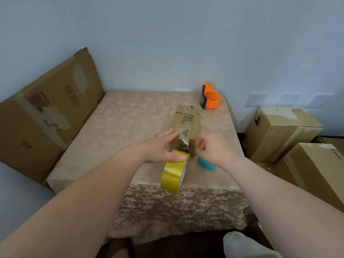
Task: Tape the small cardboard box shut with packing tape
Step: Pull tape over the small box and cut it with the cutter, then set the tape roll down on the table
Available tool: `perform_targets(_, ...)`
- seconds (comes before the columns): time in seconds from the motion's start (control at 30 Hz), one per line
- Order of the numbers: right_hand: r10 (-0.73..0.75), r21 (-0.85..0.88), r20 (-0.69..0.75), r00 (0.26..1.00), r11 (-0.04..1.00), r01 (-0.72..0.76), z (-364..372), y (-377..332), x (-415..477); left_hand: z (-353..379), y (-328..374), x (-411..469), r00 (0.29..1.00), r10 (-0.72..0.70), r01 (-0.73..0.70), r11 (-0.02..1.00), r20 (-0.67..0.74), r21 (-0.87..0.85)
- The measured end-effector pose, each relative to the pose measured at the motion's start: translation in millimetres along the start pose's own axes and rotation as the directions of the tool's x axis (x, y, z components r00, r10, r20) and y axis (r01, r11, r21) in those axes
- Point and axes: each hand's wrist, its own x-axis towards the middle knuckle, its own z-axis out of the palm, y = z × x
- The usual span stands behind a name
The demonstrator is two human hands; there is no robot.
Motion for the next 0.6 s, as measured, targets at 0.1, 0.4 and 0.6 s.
perform_targets(0.1, -0.066, 0.085, 0.139, 0.988, 0.995, 0.054, 0, -12, -7, 1, 8, -6, 0.996, 0.016, -0.02, 0.999, -0.085, -0.047)
perform_targets(0.4, -0.141, 0.012, 0.133, 0.981, 0.99, 0.141, 7, -25, -20, 4, 21, -29, 0.998, -0.054, 0.049, 0.944, -0.008, -0.327)
perform_targets(0.6, -0.022, 0.093, 0.109, 0.994, 0.996, 0.012, 1, -26, -18, 2, 13, -38, 0.984, -0.169, 0.158, 0.728, 0.049, -0.667)
